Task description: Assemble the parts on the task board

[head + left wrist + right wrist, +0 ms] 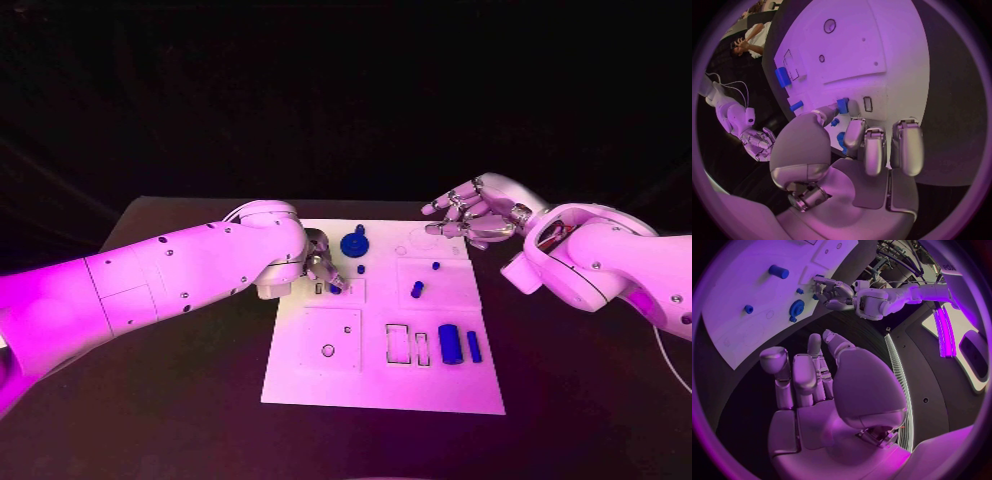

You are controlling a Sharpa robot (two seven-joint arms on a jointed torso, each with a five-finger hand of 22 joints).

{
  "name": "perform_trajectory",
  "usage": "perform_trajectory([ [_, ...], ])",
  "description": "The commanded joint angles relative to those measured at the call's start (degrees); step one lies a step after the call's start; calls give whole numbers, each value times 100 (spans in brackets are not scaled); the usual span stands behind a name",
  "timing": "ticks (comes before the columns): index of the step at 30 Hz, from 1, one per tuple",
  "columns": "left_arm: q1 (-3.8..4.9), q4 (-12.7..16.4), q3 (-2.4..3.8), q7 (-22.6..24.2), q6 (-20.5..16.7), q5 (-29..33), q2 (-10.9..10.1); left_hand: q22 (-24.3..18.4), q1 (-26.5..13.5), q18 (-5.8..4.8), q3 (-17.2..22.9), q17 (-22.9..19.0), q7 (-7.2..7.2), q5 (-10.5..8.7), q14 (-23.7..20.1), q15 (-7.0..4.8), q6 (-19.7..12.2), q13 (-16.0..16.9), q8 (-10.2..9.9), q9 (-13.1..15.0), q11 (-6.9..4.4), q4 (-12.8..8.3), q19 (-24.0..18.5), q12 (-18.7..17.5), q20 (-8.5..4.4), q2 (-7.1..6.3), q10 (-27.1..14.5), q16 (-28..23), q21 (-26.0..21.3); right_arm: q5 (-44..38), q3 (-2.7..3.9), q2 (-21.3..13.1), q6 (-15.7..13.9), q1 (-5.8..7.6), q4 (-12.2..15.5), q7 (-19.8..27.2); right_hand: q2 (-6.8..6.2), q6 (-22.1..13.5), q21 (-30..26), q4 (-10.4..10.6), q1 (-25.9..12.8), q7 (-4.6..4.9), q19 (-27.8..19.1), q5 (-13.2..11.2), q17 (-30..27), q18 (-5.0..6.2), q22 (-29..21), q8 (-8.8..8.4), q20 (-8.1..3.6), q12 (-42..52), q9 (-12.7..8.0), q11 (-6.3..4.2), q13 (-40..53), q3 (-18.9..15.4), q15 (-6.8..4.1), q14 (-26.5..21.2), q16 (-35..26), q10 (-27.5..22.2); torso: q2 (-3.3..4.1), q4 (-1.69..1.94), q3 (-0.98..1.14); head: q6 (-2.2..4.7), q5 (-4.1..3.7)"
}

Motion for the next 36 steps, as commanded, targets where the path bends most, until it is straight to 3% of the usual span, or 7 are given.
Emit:
perform_trajectory([
  [1, -29, -17, -17, -68, 215, 15, 34, 884, -53, -89, -48, 1508, 17, 21, 603, -42, 13, -8, -33, -12, -10, 12, 301, 23, -38, 11, 30, 14, 37, -6, 0, -8, 99, -3, 14, 3, -30, -58, -41, 48, -112, -9, -55, -80, -15, 85, -35, 16, 4, 11, 3, -7, -9, -93, 26, -32, -34, -25, 2, 0, 0, -8, 4],
  [24, -20, -185, -10, -75, 305, 15, 149, 921, -138, -99, -312, 1508, 15, 16, 603, -41, 72, 34, -54, -45, -12, 145, 317, 46, -38, 49, 61, 14, 61, -12, 0, -13, 157, -3, 50, -48, -20, -73, -132, 146, -210, -19, -87, -160, -91, 102, -148, 26, 2, 37, 9, -10, -21, -276, 23, -54, -135, -34, 3, -2, 1, -2, -1],
  [36, -16, -201, -9, -74, 355, 11, 162, 942, -276, -102, -970, 1508, 19, -4, 603, -36, 127, 61, -81, -81, -7, 374, 324, 46, -34, 59, 81, 14, 64, -22, 0, -16, 191, -3, 55, -66, -18, -78, -147, 168, -228, -19, -88, -162, -99, 103, -162, 28, 2, 41, 9, -9, -26, -321, 24, -57, -151, -39, 0, -3, 2, -11, -9],
])
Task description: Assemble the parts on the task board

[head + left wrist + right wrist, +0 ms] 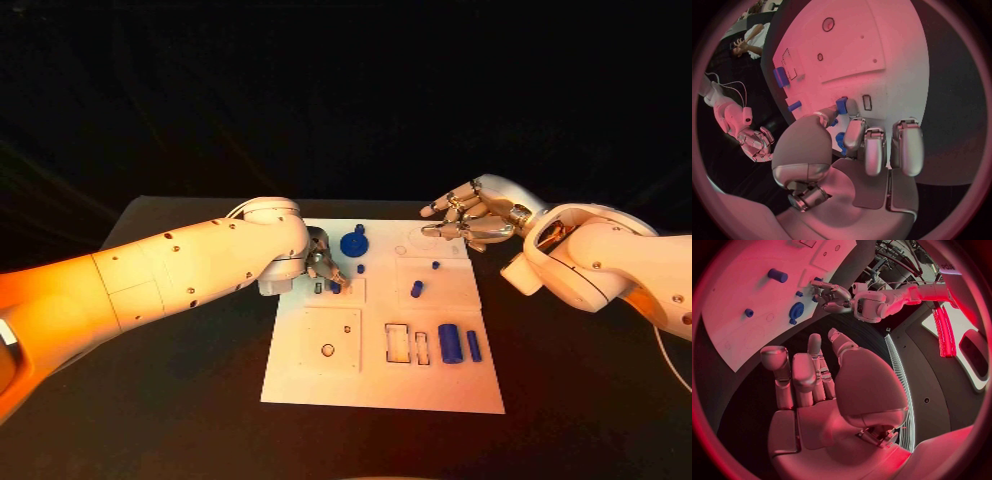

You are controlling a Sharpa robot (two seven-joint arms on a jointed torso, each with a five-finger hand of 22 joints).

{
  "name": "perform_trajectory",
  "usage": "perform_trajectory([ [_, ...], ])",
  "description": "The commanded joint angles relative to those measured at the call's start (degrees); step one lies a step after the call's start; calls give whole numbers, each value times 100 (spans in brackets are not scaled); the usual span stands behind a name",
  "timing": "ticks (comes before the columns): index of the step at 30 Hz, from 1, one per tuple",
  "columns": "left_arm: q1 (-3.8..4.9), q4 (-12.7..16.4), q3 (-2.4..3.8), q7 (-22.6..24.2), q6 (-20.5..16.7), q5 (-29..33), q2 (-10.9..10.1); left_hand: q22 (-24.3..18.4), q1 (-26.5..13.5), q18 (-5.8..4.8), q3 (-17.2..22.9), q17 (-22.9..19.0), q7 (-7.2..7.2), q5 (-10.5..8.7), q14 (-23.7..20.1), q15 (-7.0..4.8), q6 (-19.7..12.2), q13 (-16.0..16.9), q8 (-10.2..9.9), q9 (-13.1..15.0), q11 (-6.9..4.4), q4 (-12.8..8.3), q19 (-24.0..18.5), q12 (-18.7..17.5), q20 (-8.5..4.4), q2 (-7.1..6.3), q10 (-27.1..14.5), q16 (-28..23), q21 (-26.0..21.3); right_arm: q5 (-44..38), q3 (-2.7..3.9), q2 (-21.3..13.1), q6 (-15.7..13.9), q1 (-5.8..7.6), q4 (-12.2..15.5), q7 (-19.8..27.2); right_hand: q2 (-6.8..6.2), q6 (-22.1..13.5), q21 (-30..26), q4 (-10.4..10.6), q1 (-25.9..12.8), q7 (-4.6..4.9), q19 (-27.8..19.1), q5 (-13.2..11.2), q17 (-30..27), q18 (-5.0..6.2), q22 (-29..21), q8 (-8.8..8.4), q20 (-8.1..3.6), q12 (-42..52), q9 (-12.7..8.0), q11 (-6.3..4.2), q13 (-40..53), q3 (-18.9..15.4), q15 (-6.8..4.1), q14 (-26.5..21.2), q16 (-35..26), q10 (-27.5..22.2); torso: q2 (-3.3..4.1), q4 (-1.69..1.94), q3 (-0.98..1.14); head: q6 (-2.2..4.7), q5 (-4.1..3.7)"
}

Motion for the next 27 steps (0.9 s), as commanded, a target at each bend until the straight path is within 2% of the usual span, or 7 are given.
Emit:
perform_trajectory([
  [1, -34, -1, -23, -47, 191, 15, 26, 942, -70, -101, -196, 1510, 5, -8, 603, -38, 58, 14, -38, -10, -10, 57, 324, 24, -35, 9, 45, 14, 32, -33, 0, 3, 107, -3, 10, -16, 0, -59, -31, -11, -59, 0, -47, -35, -4, 103, -7, 28, 2, 19, 9, -15, -9, -29, 4, -36, -29, -45, -1, -1, 0, -2, -2],
  [9, -34, -17, -22, -43, 175, 2, 28, 975, -115, -108, -878, 1510, -13, -26, 603, -52, 91, 46, -51, -27, -25, 161, 339, 31, -50, 91, 68, 14, 50, -35, -1, 1, 112, -3, 12, -14, 4, -60, -40, 1, -67, 0, -49, -31, -10, 104, -18, 29, 2, 22, 10, -15, -11, -52, 4, -37, -38, -46, 0, 1, 0, 6, -16],
  [14, -33, -22, -22, -44, 153, 1, 32, 980, -65, -108, -1131, 1510, -18, -23, 603, -56, 97, 53, -60, -35, -29, 164, 341, 27, -54, 181, 74, 14, 48, -36, -1, -2, 112, -3, 16, -14, 9, -60, -44, 8, -70, -1, -48, -24, -6, 105, -21, 31, 2, 24, 10, -15, -12, -62, 4, -36, -37, -46, -2, 4, 2, 4, -19],
  [20, -34, 4, -16, -45, 51, -6, 15, 962, -37, -102, -1226, 1510, -17, -21, 603, -56, 94, 26, -65, -38, -29, 163, 332, 0, -56, 214, 61, 14, 27, -36, -1, 0, 115, -3, 11, -13, 13, -60, -47, 15, -73, -1, -47, -19, -13, 105, -23, 31, 2, 26, 11, -15, -13, -72, 4, -38, -45, -46, 4, -7, -3, 22, -4],
  [24, -28, 109, 49, -45, -80, 4, -70, 922, 0, -89, -1337, 1510, -7, -21, 603, -57, 61, -50, -80, -43, -23, 162, 312, -70, -57, 226, 17, 14, -16, -36, -3, 1, 119, -3, -2, -13, 16, -62, -53, 23, -78, -1, -48, -15, -13, 106, -29, 32, 2, 28, 11, -15, -14, -87, 4, -37, -49, -47, -1, -7, -5, 34, -25],
  [27, 9, 172, 105, -45, -149, 74, -139, 895, 27, -81, -1449, 1510, 13, -15, 603, -52, -1, -154, -97, -45, -7, 167, 299, -165, -52, 245, -53, 14, -47, -36, -6, 4, 119, -4, -14, -16, 16, -62, -53, 23, -78, -1, -48, -15, -13, 106, -29, 32, 2, 28, 11, -15, -14, -87, 4, -37, -49, -47, -11, -3, 0, 38, -35],
])
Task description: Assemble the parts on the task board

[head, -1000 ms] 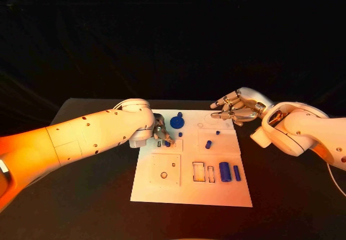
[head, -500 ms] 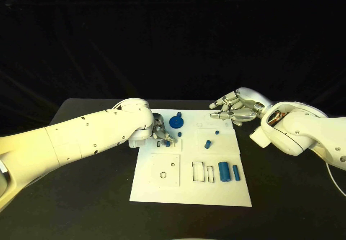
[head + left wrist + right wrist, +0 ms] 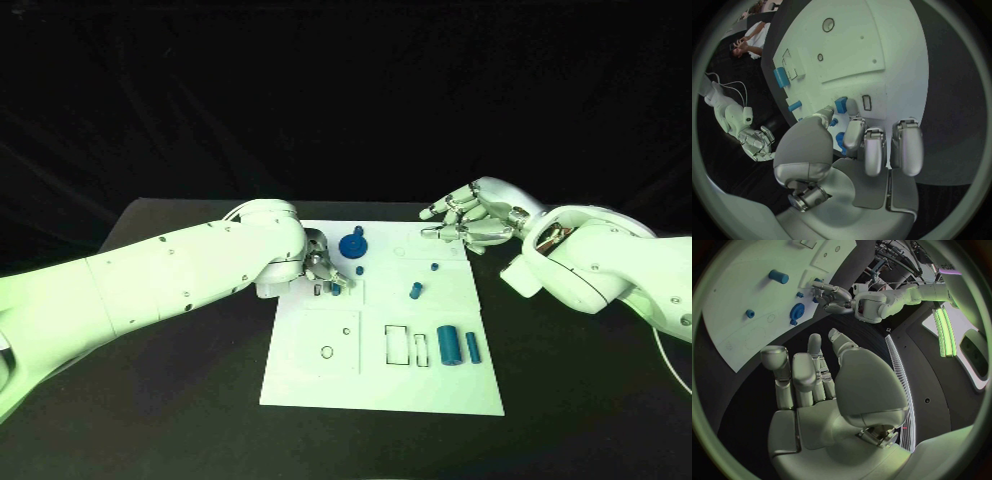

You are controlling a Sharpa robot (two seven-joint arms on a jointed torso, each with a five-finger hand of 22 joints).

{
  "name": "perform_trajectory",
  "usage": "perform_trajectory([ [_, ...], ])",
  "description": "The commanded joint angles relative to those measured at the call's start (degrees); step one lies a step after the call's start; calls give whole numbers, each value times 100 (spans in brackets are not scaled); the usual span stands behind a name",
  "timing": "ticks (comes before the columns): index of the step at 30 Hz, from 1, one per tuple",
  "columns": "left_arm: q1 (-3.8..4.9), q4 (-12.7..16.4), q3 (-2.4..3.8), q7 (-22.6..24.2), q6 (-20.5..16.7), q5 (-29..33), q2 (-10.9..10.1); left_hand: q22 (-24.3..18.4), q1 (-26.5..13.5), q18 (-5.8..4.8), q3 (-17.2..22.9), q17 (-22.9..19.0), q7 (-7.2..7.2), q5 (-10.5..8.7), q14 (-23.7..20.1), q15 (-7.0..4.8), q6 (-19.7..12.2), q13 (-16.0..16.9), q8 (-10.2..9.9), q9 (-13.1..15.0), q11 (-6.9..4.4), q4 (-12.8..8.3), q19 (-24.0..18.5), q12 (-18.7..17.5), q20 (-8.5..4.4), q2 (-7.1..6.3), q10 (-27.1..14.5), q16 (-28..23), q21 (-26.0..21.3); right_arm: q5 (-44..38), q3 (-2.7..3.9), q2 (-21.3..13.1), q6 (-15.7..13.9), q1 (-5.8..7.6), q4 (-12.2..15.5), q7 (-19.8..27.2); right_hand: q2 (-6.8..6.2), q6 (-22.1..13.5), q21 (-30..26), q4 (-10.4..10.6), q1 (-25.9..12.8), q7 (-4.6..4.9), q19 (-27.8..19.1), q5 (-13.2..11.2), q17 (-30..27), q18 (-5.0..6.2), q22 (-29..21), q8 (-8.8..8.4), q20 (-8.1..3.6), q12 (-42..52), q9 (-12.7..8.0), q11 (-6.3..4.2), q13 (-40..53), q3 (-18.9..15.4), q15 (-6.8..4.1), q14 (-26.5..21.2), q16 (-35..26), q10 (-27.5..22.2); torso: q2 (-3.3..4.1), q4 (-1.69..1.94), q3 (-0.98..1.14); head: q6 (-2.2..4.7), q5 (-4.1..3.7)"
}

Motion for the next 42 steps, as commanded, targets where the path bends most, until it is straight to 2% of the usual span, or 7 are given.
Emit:
perform_trajectory([
  [1, 59, 88, 63, -44, -139, 117, -77, 865, 72, -72, -144, 1506, 46, -6, 583, -19, -110, -180, 0, -10, 26, 7, 305, -163, -28, 77, -143, 14, -69, -33, -4, 6, 85, -4, -12, 0, -6, -26, -32, 7, -56, 3, -48, -15, -9, 106, -5, 32, 2, 28, 6, 5, -9, -41, 4, -37, -17, -27, -20, 6, 7, 11, -17],
  [10, 507, 123, 129, -47, -56, 319, -273, 760, 187, -41, -481, 1506, 106, -1, 583, 22, -255, -349, -39, -19, 78, 4, 256, -313, 11, 93, -287, 14, -191, 13, -14, 31, 85, -5, -42, -13, -2, -28, -37, 25, -67, 3, -43, -10, -3, 106, -6, 33, 2, 34, 7, 6, -11, -72, 4, -34, -17, -26, -51, 14, 40, 49, 10],
  [18, 706, -156, 135, -29, -78, 525, -338, 687, 491, -21, -889, 1506, 245, 13, 583, 115, -495, -530, -351, -247, 193, 16, 224, -465, 91, 168, -442, 14, -293, 71, -23, 49, 103, -9, -17, -22, -2, -28, -37, 25, -67, 3, -43, -10, -3, 106, -6, 33, 2, 34, 7, 6, -11, -72, 4, -34, -17, -26, -39, 15, 27, 90, 5],
  [22, 734, -531, 134, 53, -78, 550, -207, 672, 691, -15, -1063, 1506, 347, 17, 583, 196, -591, -681, -637, -510, 286, 18, 217, -586, 160, 295, -552, 14, -325, 74, -26, 61, 97, -11, -39, -20, 3, -29, -37, 34, -71, 3, -38, -5, 4, 104, -2, 34, 2, 37, 7, 5, -12, -86, 4, -31, -14, -25, -41, 18, 24, 105, 11],
  [29, 727, -1281, 82, 194, 88, 479, 191, 694, 807, -18, -1158, 1506, 350, 23, 583, 209, -489, -631, -678, -611, 292, 12, 228, -527, 185, 363, -522, 14, -311, 33, -28, 92, 100, -15, -60, -14, 16, -30, -41, 34, -57, 1, -36, 8, 7, 105, -6, 35, 1, 40, 7, 2, -13, -94, 3, -29, -14, -25, -26, 1, 20, 108, 46],
  [36, 591, -1873, 9, 285, 256, 400, 519, 696, 853, -17, -1201, 1506, 335, 24, 583, 203, -417, -607, -662, -637, 281, 12, 228, -497, 186, 408, -507, 14, -313, -17, -28, 116, 111, -20, -80, -13, 24, -30, -42, 35, -48, 0, -33, 14, 10, 105, -4, 36, 1, 42, 8, 1, -14, -97, 2, -27, -14, -26, 20, -15, 7, 131, 60],
  [42, 500, -2058, -7, 333, 341, 381, 633, 714, 864, -21, -1233, 1506, 323, 21, 583, 197, -372, -584, -644, -646, 272, 17, 237, -472, 184, 432, -492, 14, -297, -43, -29, 130, 118, -20, -89, -12, 34, -30, -44, 35, -36, 0, -30, 22, 8, 105, -5, 37, 0, 43, 8, 0, -16, -101, 0, -26, -18, -27, 15, -22, 8, 106, 67],
])
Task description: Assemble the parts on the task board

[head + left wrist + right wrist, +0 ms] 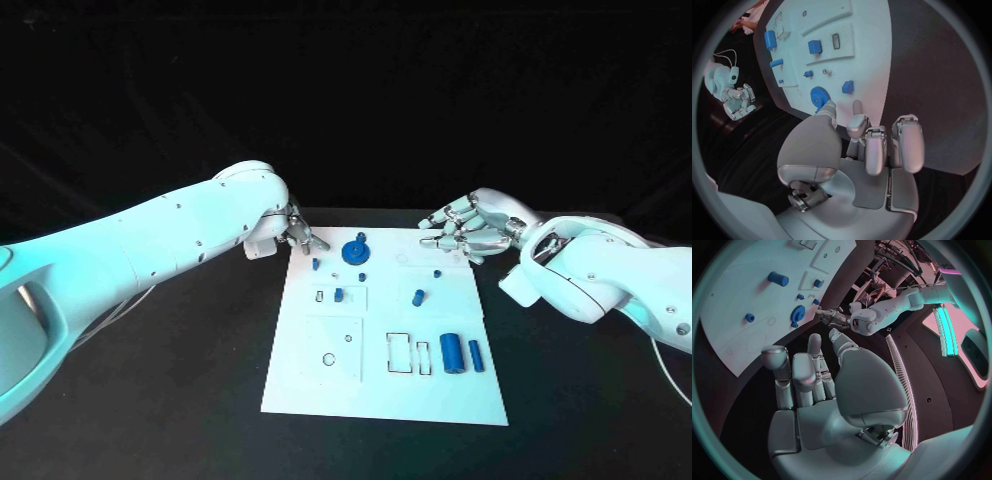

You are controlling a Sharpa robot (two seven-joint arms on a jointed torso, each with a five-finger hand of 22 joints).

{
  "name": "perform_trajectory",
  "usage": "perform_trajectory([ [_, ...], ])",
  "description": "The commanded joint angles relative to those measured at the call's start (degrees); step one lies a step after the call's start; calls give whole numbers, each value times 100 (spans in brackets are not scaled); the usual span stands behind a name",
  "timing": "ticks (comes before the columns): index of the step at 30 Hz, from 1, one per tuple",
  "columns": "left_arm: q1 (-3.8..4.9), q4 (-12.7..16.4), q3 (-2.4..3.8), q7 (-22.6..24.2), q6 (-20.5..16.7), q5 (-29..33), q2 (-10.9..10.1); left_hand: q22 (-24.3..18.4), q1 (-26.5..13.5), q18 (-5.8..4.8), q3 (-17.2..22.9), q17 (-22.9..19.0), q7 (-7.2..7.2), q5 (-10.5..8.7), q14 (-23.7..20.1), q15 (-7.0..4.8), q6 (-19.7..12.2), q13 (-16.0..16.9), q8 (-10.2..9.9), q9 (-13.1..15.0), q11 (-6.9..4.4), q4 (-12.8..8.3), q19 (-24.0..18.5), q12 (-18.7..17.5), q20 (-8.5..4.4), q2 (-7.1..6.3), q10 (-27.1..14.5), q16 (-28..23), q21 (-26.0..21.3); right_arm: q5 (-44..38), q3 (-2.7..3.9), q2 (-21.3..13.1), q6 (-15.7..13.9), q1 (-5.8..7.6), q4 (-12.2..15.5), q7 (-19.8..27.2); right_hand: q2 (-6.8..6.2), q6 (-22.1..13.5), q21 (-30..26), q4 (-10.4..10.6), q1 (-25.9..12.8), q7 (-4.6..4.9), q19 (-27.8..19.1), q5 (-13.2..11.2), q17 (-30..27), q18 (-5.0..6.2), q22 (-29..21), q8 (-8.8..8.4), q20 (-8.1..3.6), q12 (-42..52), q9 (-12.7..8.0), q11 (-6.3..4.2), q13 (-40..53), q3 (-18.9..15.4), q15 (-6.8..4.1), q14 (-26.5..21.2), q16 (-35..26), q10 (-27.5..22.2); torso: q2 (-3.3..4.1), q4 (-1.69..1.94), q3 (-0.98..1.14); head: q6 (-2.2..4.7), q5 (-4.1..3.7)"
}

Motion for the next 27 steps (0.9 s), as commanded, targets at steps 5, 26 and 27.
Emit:
perform_trajectory([
  [5, -33, -94, -1, 158, 279, -55, 69, 721, 51, -24, -63, 1508, -14, 17, 603, 28, 63, 24, 29, -11, -17, -5, 231, 41, 47, 28, 48, 14, 6, -95, 0, 19, 93, -5, -8, 11, 35, -33, -21, 3, -37, 2, -30, 22, 7, 105, -6, 37, 0, 20, 9, -1, -5, -38, 0, -26, -18, -28, -5, -3, 13, -32, 12],
  [26, -43, -80, -2, 132, 496, -109, 82, 767, 242, -34, -209, 1508, -103, 17, 603, -31, 243, 56, 226, 66, -90, -34, 251, 91, -1, 140, 77, 14, 42, -99, 0, 45, 131, -7, -58, -5, 48, -33, -29, 7, -25, 2, -31, 33, 2, 106, -15, 39, -1, 22, 9, -1, -7, -47, -1, -26, -25, -31, -3, -7, 9, -48, 28],
  [27, -43, -78, -2, 129, 503, -112, 82, 770, 257, -34, -213, 1508, -106, 18, 603, -33, 245, 58, 235, 71, -93, -37, 252, 93, -3, 147, 79, 14, 43, -99, 0, 46, 132, -7, -60, -5, 48, -33, -29, 7, -25, 2, -31, 33, 2, 106, -15, 39, -1, 22, 9, -1, -7, -47, -1, -26, -25, -31, -2, -7, 8, -49, 29],
])
